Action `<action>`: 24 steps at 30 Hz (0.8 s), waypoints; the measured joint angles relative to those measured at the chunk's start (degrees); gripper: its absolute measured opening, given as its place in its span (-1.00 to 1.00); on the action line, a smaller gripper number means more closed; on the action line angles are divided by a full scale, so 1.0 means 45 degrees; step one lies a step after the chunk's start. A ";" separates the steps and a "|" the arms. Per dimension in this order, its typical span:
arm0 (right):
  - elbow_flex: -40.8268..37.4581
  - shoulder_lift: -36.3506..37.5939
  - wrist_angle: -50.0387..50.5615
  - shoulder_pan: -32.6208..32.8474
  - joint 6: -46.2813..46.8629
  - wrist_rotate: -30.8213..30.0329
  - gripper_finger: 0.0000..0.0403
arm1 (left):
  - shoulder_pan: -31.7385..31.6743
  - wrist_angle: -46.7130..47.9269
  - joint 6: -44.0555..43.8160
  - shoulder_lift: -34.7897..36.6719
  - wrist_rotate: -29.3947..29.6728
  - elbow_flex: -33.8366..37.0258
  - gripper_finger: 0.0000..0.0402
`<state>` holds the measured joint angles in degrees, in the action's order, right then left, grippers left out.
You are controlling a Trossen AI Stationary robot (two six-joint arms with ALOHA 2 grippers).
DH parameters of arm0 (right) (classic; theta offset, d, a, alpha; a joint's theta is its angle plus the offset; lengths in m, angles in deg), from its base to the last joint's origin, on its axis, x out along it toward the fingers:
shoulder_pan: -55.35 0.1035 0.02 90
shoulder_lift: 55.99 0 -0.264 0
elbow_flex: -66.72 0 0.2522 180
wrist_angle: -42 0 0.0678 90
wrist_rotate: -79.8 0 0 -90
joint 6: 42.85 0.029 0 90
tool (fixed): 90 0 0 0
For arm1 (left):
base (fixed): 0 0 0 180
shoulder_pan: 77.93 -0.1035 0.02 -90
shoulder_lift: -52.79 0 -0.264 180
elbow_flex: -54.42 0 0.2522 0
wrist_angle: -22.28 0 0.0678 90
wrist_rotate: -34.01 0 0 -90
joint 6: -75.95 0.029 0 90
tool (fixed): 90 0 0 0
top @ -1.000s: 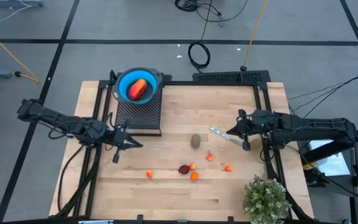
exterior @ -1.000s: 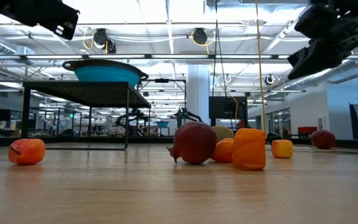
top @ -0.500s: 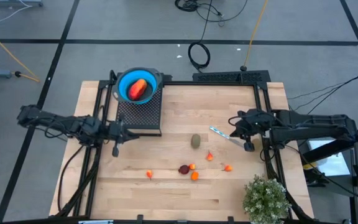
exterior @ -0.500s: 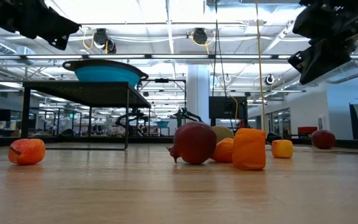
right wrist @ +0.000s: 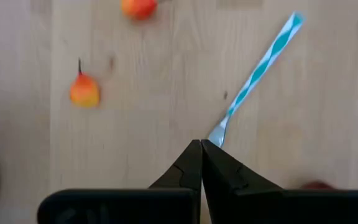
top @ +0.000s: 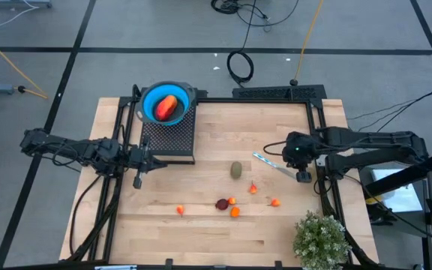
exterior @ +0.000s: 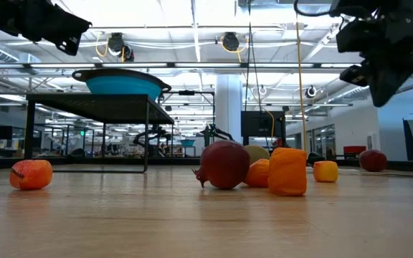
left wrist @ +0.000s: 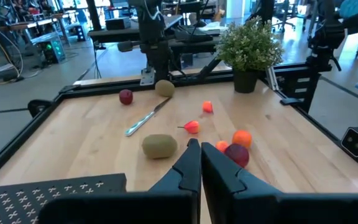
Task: Pick & Place Fruit
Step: Put the brown kiwi into the blue strainer bowl on the shelf
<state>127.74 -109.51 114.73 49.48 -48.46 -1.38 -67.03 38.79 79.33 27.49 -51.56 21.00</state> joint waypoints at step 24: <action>0.0000 -0.1879 0.3298 -0.0001 -0.0252 0.0092 -0.13 | 0.0000 0.0000 0.0082 -0.0005 -0.0015 0.0000 -0.97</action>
<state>127.74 -117.97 129.56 49.48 -49.60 -0.97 -67.03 38.79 79.70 27.47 -51.63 21.00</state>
